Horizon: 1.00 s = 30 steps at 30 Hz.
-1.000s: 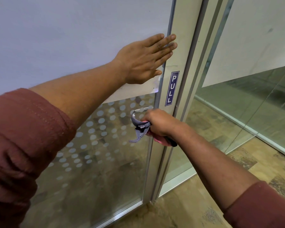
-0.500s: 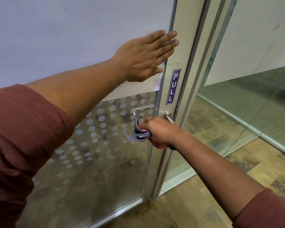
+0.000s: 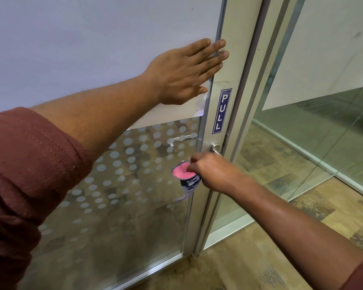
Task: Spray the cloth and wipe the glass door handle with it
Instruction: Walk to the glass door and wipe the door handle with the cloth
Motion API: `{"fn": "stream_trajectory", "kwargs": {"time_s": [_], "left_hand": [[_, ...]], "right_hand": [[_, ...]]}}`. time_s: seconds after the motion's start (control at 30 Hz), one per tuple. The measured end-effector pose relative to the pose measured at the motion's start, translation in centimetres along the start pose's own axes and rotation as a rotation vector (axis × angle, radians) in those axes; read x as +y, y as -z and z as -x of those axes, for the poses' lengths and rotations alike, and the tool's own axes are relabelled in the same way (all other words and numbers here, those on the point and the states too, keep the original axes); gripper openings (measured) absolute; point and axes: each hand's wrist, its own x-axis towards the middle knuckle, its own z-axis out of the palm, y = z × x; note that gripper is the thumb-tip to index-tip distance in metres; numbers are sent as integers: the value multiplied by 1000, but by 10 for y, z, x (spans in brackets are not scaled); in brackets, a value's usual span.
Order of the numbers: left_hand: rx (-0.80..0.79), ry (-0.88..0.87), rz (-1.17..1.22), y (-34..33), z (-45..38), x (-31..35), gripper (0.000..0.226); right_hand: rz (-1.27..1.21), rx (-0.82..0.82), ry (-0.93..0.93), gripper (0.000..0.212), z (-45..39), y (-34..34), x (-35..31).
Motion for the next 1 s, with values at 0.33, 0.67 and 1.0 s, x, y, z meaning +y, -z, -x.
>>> {"fn": "stream_trajectory", "kwargs": {"time_s": [0.33,0.67,1.0], "left_hand": [[-4,0,-11,1,0,-1,69],[-2,-2,-14,1,0,-1,68],[-2,6,3,3,1,-1,69]], "right_hand": [[18,47,-2,57,-18,4,15],[176,123,74,44,-7,-21,3],[116,74,-8,47,18,-25,18]]}}
